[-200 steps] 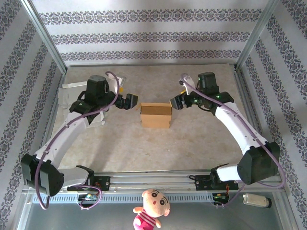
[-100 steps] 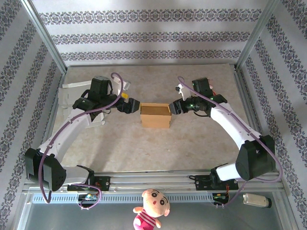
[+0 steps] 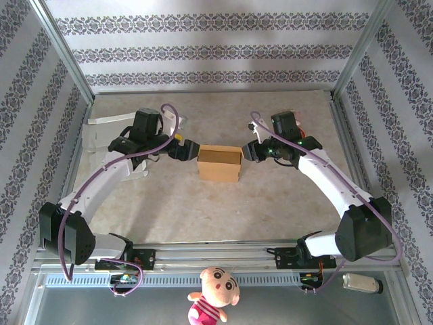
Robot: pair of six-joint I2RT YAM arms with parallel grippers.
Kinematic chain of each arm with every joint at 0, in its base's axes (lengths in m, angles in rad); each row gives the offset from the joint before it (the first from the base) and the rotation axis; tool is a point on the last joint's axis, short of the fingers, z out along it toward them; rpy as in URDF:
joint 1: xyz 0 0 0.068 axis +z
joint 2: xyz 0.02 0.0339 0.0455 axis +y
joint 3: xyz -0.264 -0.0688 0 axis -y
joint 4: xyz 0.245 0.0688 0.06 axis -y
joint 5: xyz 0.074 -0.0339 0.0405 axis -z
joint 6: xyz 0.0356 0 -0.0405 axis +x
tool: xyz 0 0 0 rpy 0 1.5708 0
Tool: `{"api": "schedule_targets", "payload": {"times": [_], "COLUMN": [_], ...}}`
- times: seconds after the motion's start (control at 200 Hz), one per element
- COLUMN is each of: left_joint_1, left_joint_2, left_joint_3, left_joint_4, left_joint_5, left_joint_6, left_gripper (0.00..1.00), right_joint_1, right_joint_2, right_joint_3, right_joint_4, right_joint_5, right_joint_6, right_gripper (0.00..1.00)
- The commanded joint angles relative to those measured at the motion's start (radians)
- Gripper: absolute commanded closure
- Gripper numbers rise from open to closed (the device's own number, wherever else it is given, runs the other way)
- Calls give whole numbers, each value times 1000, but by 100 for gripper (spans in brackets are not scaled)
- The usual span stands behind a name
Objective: Fold the paper box
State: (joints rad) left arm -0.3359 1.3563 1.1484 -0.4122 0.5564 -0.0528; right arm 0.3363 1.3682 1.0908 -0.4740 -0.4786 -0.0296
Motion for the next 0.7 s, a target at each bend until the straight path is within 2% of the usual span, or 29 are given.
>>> {"api": "schedule_targets", "payload": {"times": [0.0,0.135,0.275,0.51,0.695], "left_joint_1": [-26,-39,-54,-55,-56], "left_joint_2": [17,64,103,130,134], "left_joint_3": [5,37,77,91,83], "left_joint_4": [-2,-11,-52,-57,-52], "left_joint_5": [-19,-67,-148,-131,-148], "left_joint_6": [-38,-111,-94,-103,-118], "left_gripper": [6,9,23,40,60], "right_joint_1": [12,20,22,37,43], "right_joint_2": [6,1,-3,1,8], "right_joint_3": [-3,0,2,4,11], "right_joint_4": [8,5,5,13,14], "right_joint_5": [17,26,31,38,41], "right_joint_6": [-12,-21,-15,-11,-10], "right_gripper": [80,83,88,87,86]}}
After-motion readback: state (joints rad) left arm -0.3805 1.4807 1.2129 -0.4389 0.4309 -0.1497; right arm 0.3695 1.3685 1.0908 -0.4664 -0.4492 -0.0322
